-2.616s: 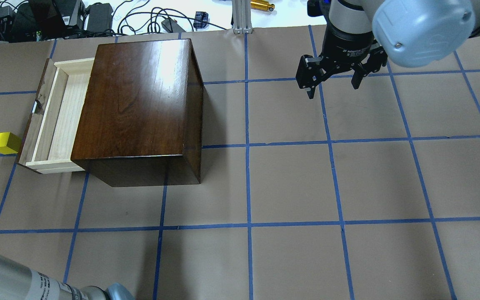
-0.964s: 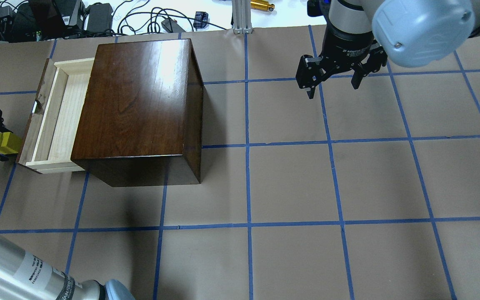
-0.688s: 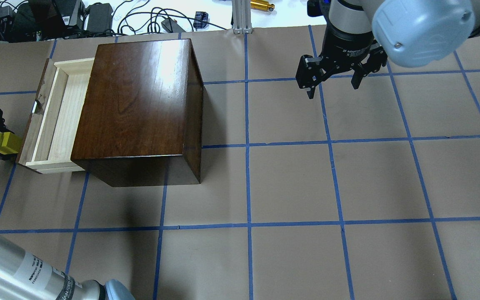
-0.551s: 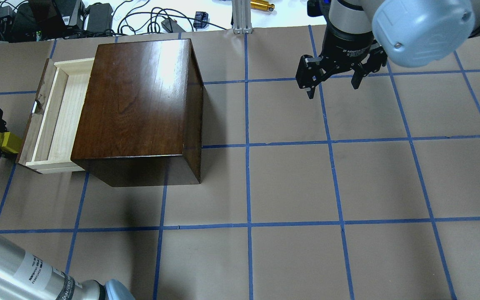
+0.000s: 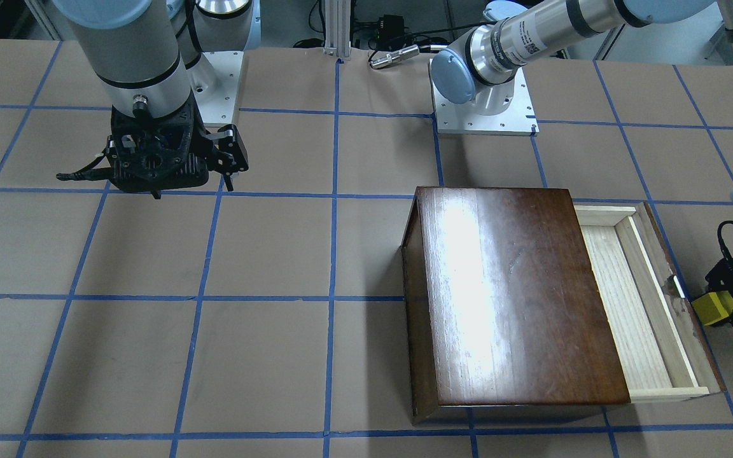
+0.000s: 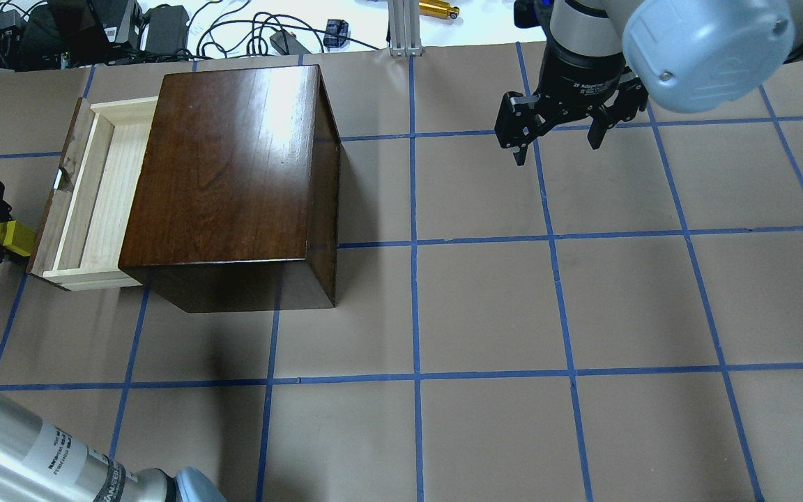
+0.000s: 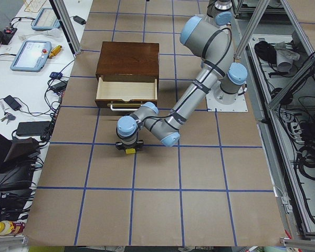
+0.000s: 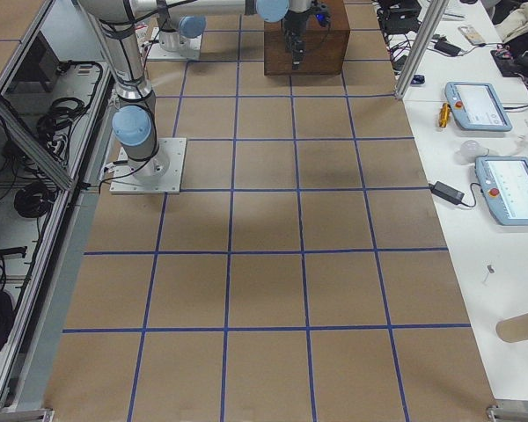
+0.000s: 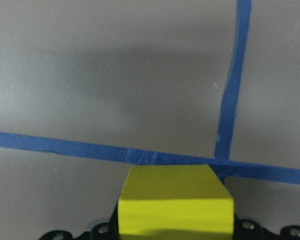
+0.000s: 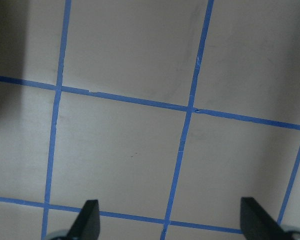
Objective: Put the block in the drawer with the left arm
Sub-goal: 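Lift the yellow cube and carry it over the open drawer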
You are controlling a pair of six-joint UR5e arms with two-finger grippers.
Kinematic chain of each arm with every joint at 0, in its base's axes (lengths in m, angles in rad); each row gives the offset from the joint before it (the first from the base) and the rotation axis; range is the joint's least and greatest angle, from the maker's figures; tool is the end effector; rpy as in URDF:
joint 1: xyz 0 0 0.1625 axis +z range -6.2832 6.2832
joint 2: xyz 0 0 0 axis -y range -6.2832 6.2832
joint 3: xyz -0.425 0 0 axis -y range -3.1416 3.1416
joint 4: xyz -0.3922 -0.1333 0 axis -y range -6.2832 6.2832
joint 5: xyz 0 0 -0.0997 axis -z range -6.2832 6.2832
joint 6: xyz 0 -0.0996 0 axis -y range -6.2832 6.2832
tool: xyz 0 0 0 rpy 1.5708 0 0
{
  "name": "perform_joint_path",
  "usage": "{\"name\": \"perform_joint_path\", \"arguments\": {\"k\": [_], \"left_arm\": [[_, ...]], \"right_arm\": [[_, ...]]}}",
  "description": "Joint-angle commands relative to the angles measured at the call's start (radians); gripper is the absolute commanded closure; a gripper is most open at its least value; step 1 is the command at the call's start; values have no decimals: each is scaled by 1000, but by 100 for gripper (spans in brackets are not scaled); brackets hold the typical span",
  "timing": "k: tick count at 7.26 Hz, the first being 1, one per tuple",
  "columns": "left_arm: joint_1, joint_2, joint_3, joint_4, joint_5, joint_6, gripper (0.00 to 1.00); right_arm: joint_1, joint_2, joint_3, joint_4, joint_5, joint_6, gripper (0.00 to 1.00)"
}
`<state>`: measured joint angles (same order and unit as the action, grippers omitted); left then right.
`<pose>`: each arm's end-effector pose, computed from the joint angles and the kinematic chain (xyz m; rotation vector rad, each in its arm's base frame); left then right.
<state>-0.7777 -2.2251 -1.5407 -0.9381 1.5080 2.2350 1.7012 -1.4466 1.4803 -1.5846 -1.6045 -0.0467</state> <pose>0.3848 -0.5748 0.1719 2.0698 2.3548 -0.0991 0.1994 -0.5208 0.4695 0.2753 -3.0947 -0.0287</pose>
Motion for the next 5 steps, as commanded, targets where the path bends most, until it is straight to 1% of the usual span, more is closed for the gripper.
{"name": "perform_joint_path", "arguments": {"k": [1, 2, 5], "left_arm": [[-3, 33, 2, -13, 4, -1, 89], [-6, 71, 2, -36, 8, 0, 89], [-27, 292, 2, -242, 6, -18, 91]], "right_arm": [[0, 0, 0, 0, 0, -1, 0], [0, 0, 0, 0, 0, -1, 0], [0, 0, 0, 0, 0, 1, 0]]}}
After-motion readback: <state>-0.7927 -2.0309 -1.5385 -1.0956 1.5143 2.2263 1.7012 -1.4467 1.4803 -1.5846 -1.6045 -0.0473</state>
